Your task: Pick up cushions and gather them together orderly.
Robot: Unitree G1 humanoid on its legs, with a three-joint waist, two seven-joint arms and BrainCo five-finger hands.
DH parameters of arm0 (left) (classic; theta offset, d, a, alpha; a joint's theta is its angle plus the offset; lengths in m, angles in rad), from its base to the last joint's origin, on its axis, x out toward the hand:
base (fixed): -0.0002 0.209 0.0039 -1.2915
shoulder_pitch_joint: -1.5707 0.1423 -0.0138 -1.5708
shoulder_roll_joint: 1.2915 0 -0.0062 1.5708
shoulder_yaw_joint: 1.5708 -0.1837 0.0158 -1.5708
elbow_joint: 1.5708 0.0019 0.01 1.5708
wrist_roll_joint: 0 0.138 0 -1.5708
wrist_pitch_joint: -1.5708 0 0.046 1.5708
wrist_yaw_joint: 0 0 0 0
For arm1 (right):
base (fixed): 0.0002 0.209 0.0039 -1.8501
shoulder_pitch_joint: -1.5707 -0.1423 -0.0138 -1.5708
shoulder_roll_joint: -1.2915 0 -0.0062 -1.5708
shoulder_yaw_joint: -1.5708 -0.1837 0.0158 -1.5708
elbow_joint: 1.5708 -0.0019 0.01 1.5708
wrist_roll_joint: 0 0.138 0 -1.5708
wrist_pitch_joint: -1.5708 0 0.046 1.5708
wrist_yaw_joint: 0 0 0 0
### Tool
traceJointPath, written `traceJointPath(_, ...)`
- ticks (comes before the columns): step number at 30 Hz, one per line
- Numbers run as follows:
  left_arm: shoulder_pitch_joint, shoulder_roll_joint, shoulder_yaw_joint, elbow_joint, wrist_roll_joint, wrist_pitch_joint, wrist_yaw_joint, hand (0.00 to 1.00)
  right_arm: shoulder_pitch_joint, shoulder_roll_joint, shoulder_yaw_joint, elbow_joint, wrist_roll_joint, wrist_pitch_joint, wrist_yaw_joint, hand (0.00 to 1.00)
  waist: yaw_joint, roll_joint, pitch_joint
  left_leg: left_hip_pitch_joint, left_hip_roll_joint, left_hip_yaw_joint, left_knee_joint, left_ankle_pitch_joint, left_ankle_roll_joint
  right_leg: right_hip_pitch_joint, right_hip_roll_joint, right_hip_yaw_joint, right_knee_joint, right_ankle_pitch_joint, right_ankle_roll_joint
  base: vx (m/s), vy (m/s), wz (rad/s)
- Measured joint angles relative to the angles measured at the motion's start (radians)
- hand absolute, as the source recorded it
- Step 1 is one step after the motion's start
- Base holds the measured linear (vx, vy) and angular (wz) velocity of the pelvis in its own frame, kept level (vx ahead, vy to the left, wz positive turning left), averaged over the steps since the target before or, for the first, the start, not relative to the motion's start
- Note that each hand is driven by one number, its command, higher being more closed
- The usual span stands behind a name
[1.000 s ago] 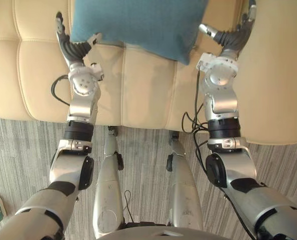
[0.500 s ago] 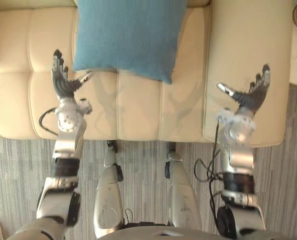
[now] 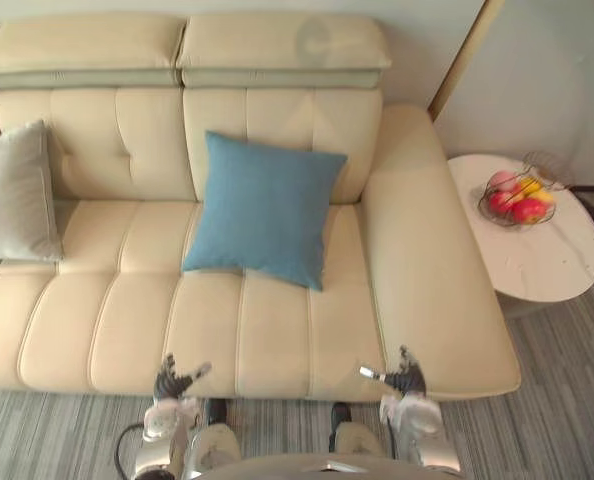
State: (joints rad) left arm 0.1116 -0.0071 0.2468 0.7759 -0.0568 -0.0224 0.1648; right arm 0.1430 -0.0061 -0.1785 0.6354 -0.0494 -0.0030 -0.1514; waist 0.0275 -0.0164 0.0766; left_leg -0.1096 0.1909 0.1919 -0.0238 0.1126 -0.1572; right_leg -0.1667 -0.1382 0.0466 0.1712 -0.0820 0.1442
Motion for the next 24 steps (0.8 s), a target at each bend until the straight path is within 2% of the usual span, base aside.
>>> traceJointPath(2, 0.000, 0.002, 0.038, 0.083, 0.023, 0.003, -0.005, 0.00, -0.010, 0.011, -0.024, 0.134, -0.030, 0.011, 0.014, 0.00, 0.001, -0.010, -0.009, 0.047, -0.001, 0.021, -0.021, -0.004, -0.002, 0.055, 0.000, 0.010, -0.058, 0.028, 0.000, 0.05, 0.030, -0.19)
traceJointPath(5, 0.001, 0.008, 0.065, 0.152, 0.041, 0.004, -0.005, 0.00, -0.015, 0.015, -0.065, 0.217, -0.038, 0.022, 0.018, 0.00, 0.005, -0.022, -0.023, 0.079, -0.001, 0.057, -0.037, -0.007, -0.008, 0.068, 0.003, 0.041, -0.088, 0.052, -0.002, 0.02, 0.016, -0.35)
traceJointPath(8, -0.008, 0.011, 0.085, 0.178, 0.042, 0.005, -0.004, 0.00, -0.034, 0.014, -0.080, 0.254, -0.040, 0.029, 0.015, 0.00, 0.007, -0.032, -0.015, 0.090, 0.003, 0.101, -0.024, -0.019, -0.014, 0.064, 0.009, 0.060, -0.101, 0.092, -0.020, -0.02, 0.007, -0.52)
traceJointPath(9, -0.016, 0.011, 0.088, 0.181, 0.042, 0.005, -0.004, 0.00, -0.037, 0.014, -0.079, 0.253, -0.043, 0.029, 0.015, 0.00, 0.008, -0.033, -0.012, 0.076, 0.012, 0.109, 0.015, -0.045, -0.008, 0.052, 0.014, 0.029, -0.092, 0.118, -0.034, -0.05, 0.000, -0.52)
traceJointPath(10, -0.024, 0.008, 0.092, 0.179, 0.041, 0.005, -0.002, 0.00, -0.040, 0.015, -0.069, 0.254, -0.058, 0.028, 0.015, 0.00, 0.014, -0.035, -0.008, 0.049, 0.016, 0.103, 0.080, -0.092, 0.013, 0.022, 0.020, -0.015, -0.063, 0.149, -0.073, -0.13, -0.003, -1.07)
traceJointPath(11, -0.026, -0.004, 0.110, 0.175, 0.040, 0.007, 0.004, 0.00, -0.045, 0.001, -0.063, 0.251, -0.077, 0.030, 0.017, 0.00, 0.044, -0.008, -0.003, 0.015, 0.058, 0.087, 0.147, -0.131, 0.062, 0.009, 0.045, -0.068, -0.053, 0.187, -0.129, -0.15, -0.010, -1.03)
traceJointPath(12, -0.027, -0.009, 0.111, 0.175, 0.040, 0.006, 0.006, 0.00, -0.059, -0.003, -0.063, 0.250, -0.074, 0.029, 0.015, 0.00, 0.041, 0.012, 0.008, 0.009, 0.073, 0.091, 0.163, -0.134, 0.044, -0.013, 0.044, -0.100, 0.045, 0.127, -0.132, -0.18, -0.030, -0.53)
traceJointPath(13, -0.030, 0.007, 0.105, 0.168, 0.040, 0.006, 0.011, 0.00, -0.060, 0.005, -0.069, 0.248, -0.073, 0.027, 0.011, 0.00, 0.021, -0.009, 0.007, -0.008, 0.068, 0.069, 0.189, -0.134, 0.046, -0.044, 0.016, -0.155, 0.357, -0.019, -0.123, -0.12, -0.036, 0.24)
traceJointPath(15, -0.031, 0.024, 0.106, 0.156, 0.040, 0.006, 0.014, 0.00, -0.059, 0.009, -0.061, 0.285, -0.076, 0.027, 0.010, 0.00, 0.029, -0.034, 0.008, -0.015, 0.059, 0.036, 0.197, -0.124, 0.046, -0.019, -0.006, -0.189, 0.545, -0.065, -0.100, -0.12, -0.072, 0.45)
traceJointPath(16, -0.026, 0.030, 0.112, 0.158, 0.039, 0.008, 0.018, 0.00, -0.070, 0.015, -0.059, 0.313, -0.076, 0.029, 0.010, 0.00, 0.034, -0.046, 0.007, -0.016, 0.051, 0.028, 0.186, -0.106, 0.046, 0.013, -0.016, -0.201, 0.559, -0.070, -0.092, -0.16, -0.089, 0.29)
traceJointPath(17, -0.024, 0.029, 0.129, 0.160, 0.038, 0.011, 0.023, 0.00, -0.080, 0.014, -0.059, 0.325, -0.077, 0.029, 0.010, 0.00, 0.040, -0.055, 0.001, -0.013, 0.035, 0.031, 0.155, -0.078, 0.059, 0.009, -0.009, -0.211, 0.510, -0.078, -0.074, -0.14, -0.071, 0.10)
traceJointPath(18, -0.029, 0.004, 0.143, 0.160, 0.018, 0.012, 0.030, 0.00, -0.099, 0.005, -0.059, 0.326, -0.077, 0.029, 0.007, 0.00, 0.062, -0.032, -0.003, -0.030, 0.034, 0.027, 0.131, -0.061, 0.066, 0.027, 0.010, -0.224, 0.410, -0.080, -0.074, -0.10, -0.041, -0.11)
traceJointPath(19, -0.031, -0.005, 0.143, 0.159, 0.018, 0.012, 0.031, 0.00, -0.106, -0.004, -0.058, 0.327, -0.077, 0.031, 0.005, 0.00, 0.071, -0.016, -0.003, -0.039, 0.031, 0.026, 0.124, -0.049, 0.075, 0.037, 0.020, -0.223, 0.356, -0.083, -0.076, -0.12, -0.019, -0.39)
traceJointPath(20, -0.036, -0.014, 0.139, 0.160, 0.013, 0.011, 0.034, 0.00, -0.126, -0.023, -0.055, 0.327, -0.077, 0.033, -0.003, 0.00, 0.080, 0.002, 0.000, -0.077, 0.029, 0.040, 0.115, -0.006, 0.063, 0.059, 0.040, -0.227, 0.226, -0.101, -0.079, -0.17, -0.016, -0.47)
traceJointPath(21, -0.044, -0.013, 0.126, 0.172, 0.009, 0.011, 0.046, 0.00, -0.154, -0.021, -0.046, 0.325, -0.077, 0.034, -0.006, 0.00, 0.082, 0.001, 0.008, -0.116, 0.025, 0.064, 0.114, 0.011, 0.057, 0.066, 0.039, -0.234, 0.122, -0.118, -0.068, -0.22, -0.019, -0.43)
traceJointPath(22, -0.057, -0.013, 0.117, 0.183, 0.007, 0.012, 0.050, 0.00, -0.169, -0.025, -0.039, 0.325, -0.077, 0.034, -0.007, 0.00, 0.081, 0.017, 0.019, -0.128, 0.033, 0.061, 0.112, 0.021, 0.057, 0.068, 0.048, -0.240, 0.092, -0.102, -0.060, -0.25, -0.020, -0.16)
traceJointPath(23, -0.066, -0.015, 0.094, 0.184, 0.000, 0.013, 0.051, 0.00, -0.184, -0.023, -0.029, 0.322, -0.077, 0.035, -0.010, 0.00, 0.073, 0.047, 0.043, -0.129, 0.047, 0.057, 0.097, 0.040, 0.061, 0.082, 0.067, -0.252, 0.054, -0.068, -0.066, -0.22, -0.005, -0.01)
traceJointPath(24, -0.065, -0.020, 0.085, 0.184, -0.001, 0.012, 0.052, 0.00, -0.184, -0.018, -0.029, 0.322, -0.076, 0.035, -0.011, 0.00, 0.071, 0.052, 0.046, -0.120, 0.047, 0.059, 0.087, 0.048, 0.066, 0.084, 0.067, -0.253, 0.056, -0.064, -0.067, -0.26, 0.000, 0.07)
